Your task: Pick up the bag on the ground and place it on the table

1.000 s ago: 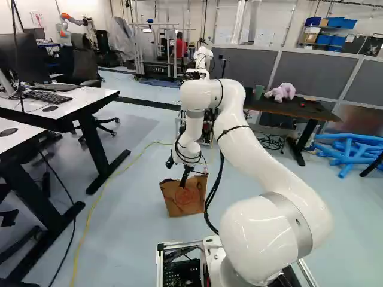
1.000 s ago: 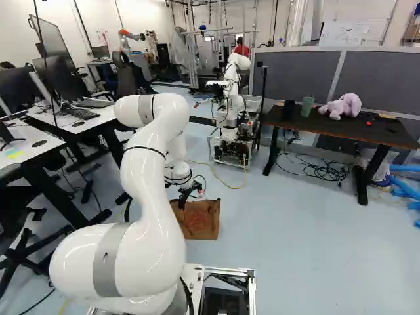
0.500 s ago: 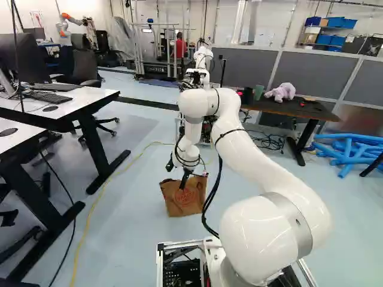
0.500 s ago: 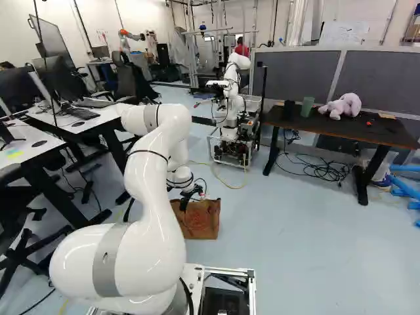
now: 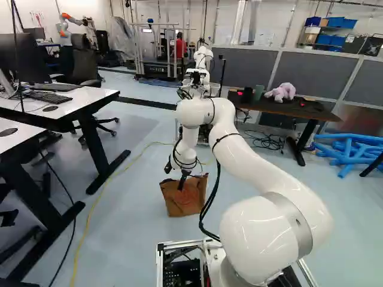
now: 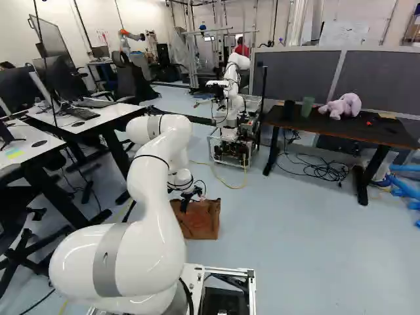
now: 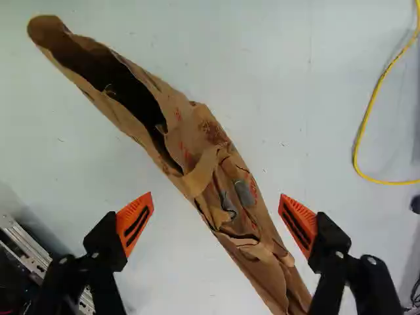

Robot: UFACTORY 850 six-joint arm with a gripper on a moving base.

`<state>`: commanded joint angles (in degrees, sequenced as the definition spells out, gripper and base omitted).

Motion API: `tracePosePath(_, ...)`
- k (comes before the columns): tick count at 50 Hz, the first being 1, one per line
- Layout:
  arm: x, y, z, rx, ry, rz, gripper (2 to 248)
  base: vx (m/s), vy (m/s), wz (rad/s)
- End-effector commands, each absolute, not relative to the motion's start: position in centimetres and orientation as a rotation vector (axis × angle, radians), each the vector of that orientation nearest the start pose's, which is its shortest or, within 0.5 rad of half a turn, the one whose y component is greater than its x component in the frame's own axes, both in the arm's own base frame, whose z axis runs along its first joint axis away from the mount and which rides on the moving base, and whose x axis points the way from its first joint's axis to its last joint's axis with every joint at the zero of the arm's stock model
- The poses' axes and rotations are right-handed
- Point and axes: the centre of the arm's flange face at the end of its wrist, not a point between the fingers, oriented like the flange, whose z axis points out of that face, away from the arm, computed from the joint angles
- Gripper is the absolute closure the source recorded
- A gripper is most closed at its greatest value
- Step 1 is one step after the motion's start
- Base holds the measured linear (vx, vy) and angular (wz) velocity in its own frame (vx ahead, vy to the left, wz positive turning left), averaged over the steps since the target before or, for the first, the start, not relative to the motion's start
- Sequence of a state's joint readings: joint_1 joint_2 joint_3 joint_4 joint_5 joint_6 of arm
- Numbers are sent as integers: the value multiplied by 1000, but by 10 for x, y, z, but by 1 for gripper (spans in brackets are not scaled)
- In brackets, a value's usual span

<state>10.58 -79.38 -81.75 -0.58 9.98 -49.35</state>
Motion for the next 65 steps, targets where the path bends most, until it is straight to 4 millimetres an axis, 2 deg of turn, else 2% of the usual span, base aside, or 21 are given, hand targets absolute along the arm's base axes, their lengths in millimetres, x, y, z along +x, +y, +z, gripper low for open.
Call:
tracePosePath(8,561,105,-84,-2730,-1669,-318,3,0,0,0)
tracePosePath(39,562,106,-130,-2454,-2098,-287,3,0,0,0)
tracePosePath(49,562,106,-135,-2349,-2229,-278,3,0,0,0)
tracePosePath(58,562,106,-135,-2319,-2263,-276,3,0,0,0)
tracePosePath(59,562,106,-135,-2318,-2264,-276,15,0,0,0)
tracePosePath(63,562,106,-135,-2316,-2267,-276,15,0,0,0)
tracePosePath(64,562,106,-135,-2316,-2267,-276,53,0,0,0)
tracePosePath(65,562,106,-135,-2316,-2268,-276,53,0,0,0)
